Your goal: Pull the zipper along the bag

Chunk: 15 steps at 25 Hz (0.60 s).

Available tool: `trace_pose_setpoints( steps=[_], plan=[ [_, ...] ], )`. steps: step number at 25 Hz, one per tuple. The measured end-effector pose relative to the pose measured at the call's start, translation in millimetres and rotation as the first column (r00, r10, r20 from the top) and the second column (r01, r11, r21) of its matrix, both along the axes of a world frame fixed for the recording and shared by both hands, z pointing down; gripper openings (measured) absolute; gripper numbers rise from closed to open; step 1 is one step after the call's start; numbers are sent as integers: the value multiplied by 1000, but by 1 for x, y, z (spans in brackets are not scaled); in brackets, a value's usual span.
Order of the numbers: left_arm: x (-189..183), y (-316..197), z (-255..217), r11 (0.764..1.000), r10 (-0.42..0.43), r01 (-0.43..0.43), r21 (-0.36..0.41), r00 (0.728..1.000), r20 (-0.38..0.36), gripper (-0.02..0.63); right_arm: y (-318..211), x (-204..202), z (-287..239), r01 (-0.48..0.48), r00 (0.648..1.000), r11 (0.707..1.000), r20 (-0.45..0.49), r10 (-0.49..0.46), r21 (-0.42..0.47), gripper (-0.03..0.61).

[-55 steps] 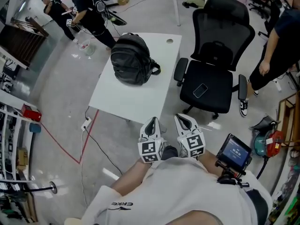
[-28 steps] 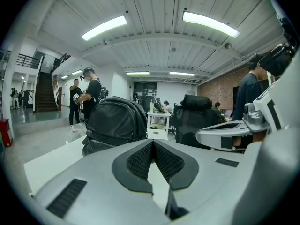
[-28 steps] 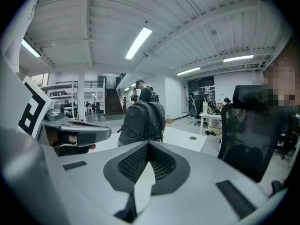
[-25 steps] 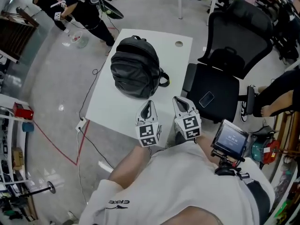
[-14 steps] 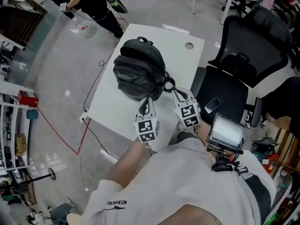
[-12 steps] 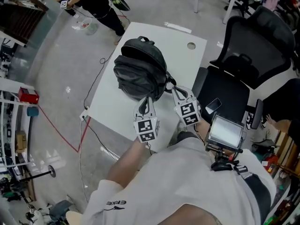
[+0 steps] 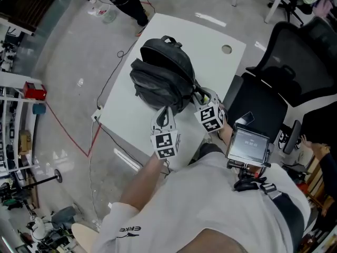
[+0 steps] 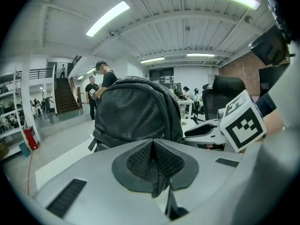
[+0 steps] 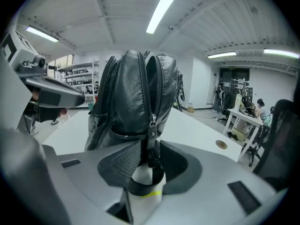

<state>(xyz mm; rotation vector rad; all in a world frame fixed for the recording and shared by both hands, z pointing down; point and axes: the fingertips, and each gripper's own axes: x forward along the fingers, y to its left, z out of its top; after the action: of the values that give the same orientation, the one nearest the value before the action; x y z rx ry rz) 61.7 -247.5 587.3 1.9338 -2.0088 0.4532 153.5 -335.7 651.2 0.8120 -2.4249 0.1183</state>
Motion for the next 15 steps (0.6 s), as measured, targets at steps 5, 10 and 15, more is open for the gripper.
trace_pose_setpoints(
  steps=[5,10,15],
  plan=[
    [-1,-3,2,1000,-19,19,-18,1000,10,3,-8,-6,15,29,998,999,-50,-29,17,114],
    [-5,-3,2,999,-35,35,-26,999,15,3,-15,-12,12,38,996,996,-88,-31,76,112],
    [-7,-2,3,998,-52,52,-25,999,16,4,-17,-4,7,9,994,993,-106,3,115,55]
  ],
)
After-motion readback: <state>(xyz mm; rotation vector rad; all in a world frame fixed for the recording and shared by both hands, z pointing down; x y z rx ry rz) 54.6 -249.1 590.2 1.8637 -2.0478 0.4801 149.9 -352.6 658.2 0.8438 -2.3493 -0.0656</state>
